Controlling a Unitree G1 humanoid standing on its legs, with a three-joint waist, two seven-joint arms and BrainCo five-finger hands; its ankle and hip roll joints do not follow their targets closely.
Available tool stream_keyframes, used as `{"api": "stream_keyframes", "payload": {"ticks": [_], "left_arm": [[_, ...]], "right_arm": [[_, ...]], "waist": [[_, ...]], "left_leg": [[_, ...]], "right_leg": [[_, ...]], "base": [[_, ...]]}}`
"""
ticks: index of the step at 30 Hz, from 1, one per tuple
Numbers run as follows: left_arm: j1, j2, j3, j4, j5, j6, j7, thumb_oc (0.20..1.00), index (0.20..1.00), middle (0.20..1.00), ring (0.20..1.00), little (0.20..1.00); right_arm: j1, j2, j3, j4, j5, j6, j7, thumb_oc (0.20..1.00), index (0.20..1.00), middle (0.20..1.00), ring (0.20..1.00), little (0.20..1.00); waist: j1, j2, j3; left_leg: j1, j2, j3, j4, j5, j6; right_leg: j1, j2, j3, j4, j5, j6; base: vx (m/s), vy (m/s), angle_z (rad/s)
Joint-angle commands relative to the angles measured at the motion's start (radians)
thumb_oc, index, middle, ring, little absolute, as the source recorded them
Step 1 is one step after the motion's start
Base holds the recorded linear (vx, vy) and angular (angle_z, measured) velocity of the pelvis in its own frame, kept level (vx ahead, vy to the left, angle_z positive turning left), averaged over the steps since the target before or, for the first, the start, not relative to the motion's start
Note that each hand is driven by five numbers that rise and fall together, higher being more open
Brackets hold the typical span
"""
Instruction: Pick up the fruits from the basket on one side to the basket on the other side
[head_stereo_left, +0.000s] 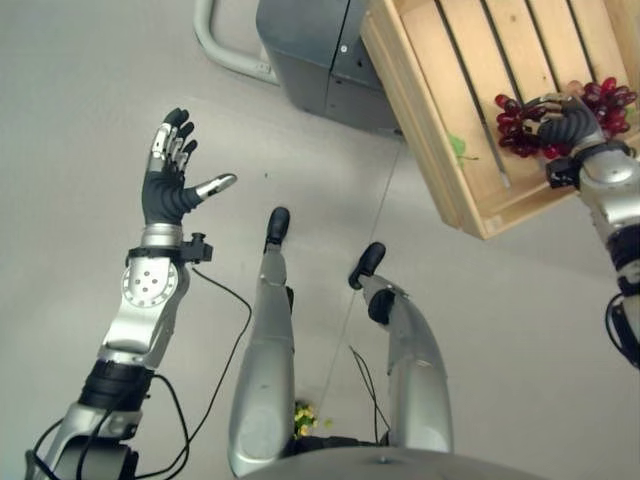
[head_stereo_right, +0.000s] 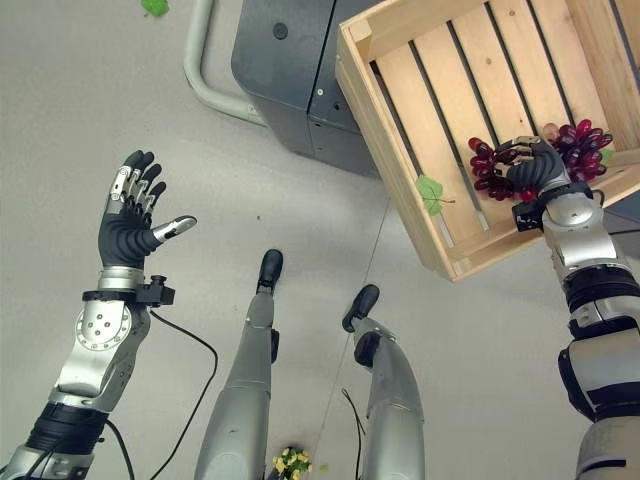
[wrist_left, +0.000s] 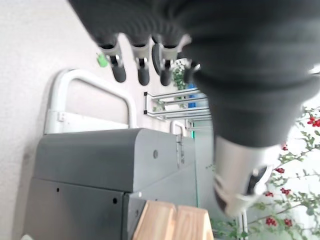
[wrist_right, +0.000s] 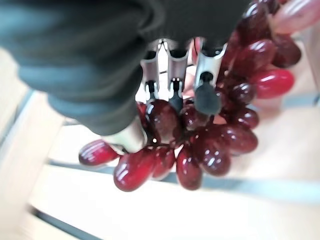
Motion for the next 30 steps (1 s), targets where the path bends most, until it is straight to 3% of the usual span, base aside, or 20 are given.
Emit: {"api": "stream_keyframes", "payload": {"ticks": [1,8,13,20,26,30], "left_arm": [[0.032,-0.016,0.041,-0.059,-0.046,-0.049,-0.012,1.0,1.0,1.0,1.0,1.0],[0.027,-0.016,0.024,-0.014,-0.046,-0.043,-0.01,1.0,1.0,1.0,1.0,1.0],[0.028,-0.012,0.022,-0.01,-0.043,-0.043,-0.017,1.0,1.0,1.0,1.0,1.0],[0.04,-0.027,0.023,-0.007,-0.04,-0.042,-0.024,1.0,1.0,1.0,1.0,1.0],[0.044,-0.041,0.03,0.011,-0.041,-0.033,-0.027,1.0,1.0,1.0,1.0,1.0],[0.056,-0.061,0.032,0.04,-0.038,-0.023,-0.029,1.0,1.0,1.0,1.0,1.0]], "right_arm": [[0.027,0.032,-0.06,-0.095,0.204,-0.091,-0.006,0.2,0.2,0.2,0.2,0.2],[0.129,0.171,-0.187,-0.234,0.382,-0.138,-0.043,0.2,0.2,0.2,0.2,0.2],[0.175,0.161,-0.198,-0.305,0.309,-0.13,-0.054,0.2,0.2,0.2,0.2,0.2],[0.192,0.167,-0.239,-0.333,0.361,-0.146,-0.06,0.2,0.2,0.2,0.2,0.2],[0.239,0.271,-0.289,-0.443,0.461,-0.185,-0.053,0.2,0.2,0.2,0.2,0.2],[0.3,0.379,-0.305,-0.571,0.505,-0.216,-0.04,0.2,0.2,0.2,0.2,0.2]], "waist": [[-0.033,0.036,-0.003],[-0.022,0.037,-0.003],[-0.018,0.041,-0.003],[-0.015,0.044,-0.003],[-0.02,0.05,-0.003],[-0.034,0.061,-0.044]], "left_leg": [[0.122,-0.008,0.028,0.008,-0.099,0.04],[0.248,-0.012,0.035,-0.008,-0.111,0.048],[0.299,-0.013,0.032,-0.018,-0.11,0.048],[0.327,-0.02,0.042,0.003,-0.125,0.056],[0.37,-0.022,0.053,0.014,-0.136,0.06],[0.392,-0.023,0.062,0.014,-0.143,0.061]], "right_leg": [[0.139,0.0,0.013,-0.109,0.023,0.135],[0.283,0.003,0.011,-0.154,0.029,0.142],[0.345,0.003,0.005,-0.179,0.029,0.141],[0.381,-0.007,0.008,-0.193,0.039,0.144],[0.426,-0.005,0.02,-0.202,0.039,0.142],[0.459,-0.002,0.029,-0.235,0.049,0.138]], "base": [[0.0,0.0,0.0],[0.02,0.036,0.04],[0.0,0.014,0.0],[-0.02,0.034,0.02],[0.0,0.006,-0.01],[0.0,0.028,-0.1]]}}
